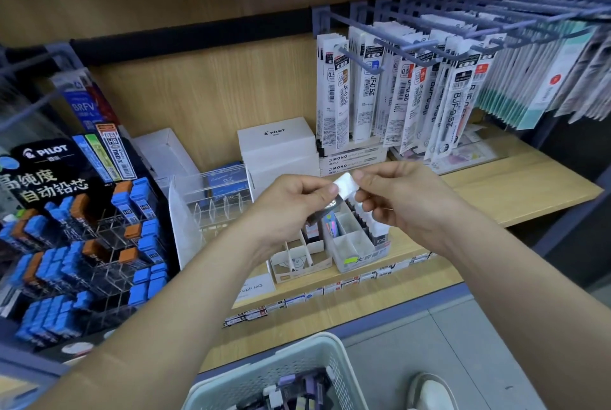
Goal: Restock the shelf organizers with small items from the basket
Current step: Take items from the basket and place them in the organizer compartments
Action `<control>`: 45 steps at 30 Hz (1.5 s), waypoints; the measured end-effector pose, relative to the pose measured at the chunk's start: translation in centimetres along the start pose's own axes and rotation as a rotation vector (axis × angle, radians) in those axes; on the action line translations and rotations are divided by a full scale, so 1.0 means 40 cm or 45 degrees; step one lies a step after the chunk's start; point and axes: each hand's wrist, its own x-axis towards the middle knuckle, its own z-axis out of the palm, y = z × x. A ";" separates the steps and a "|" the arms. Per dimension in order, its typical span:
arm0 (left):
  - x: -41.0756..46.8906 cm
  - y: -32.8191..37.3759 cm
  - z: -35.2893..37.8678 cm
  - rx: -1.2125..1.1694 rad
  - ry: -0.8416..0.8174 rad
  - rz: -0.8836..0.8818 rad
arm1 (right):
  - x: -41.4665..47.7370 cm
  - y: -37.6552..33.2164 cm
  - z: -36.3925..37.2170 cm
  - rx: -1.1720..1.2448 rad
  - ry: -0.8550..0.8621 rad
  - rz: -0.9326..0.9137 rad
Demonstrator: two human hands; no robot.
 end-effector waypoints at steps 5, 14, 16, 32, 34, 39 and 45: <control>-0.009 0.016 0.000 -0.019 -0.040 0.043 | 0.005 0.004 -0.007 0.140 -0.020 -0.015; 0.082 0.043 -0.013 0.378 0.358 0.267 | 0.024 0.029 -0.071 -0.085 0.246 0.029; 0.118 0.032 -0.004 0.539 0.387 0.300 | 0.029 0.056 -0.084 -0.184 0.285 0.096; 0.255 -0.048 0.039 1.154 0.324 0.354 | 0.060 0.177 -0.102 -0.070 0.148 0.390; 0.255 -0.047 0.043 1.133 0.326 0.328 | 0.059 0.186 -0.101 -0.040 0.133 0.400; 0.256 -0.061 0.040 1.181 0.339 0.307 | 0.063 0.189 -0.095 -0.015 0.161 0.351; 0.267 -0.073 0.038 1.382 0.322 0.327 | 0.073 0.187 -0.102 -0.037 0.182 0.353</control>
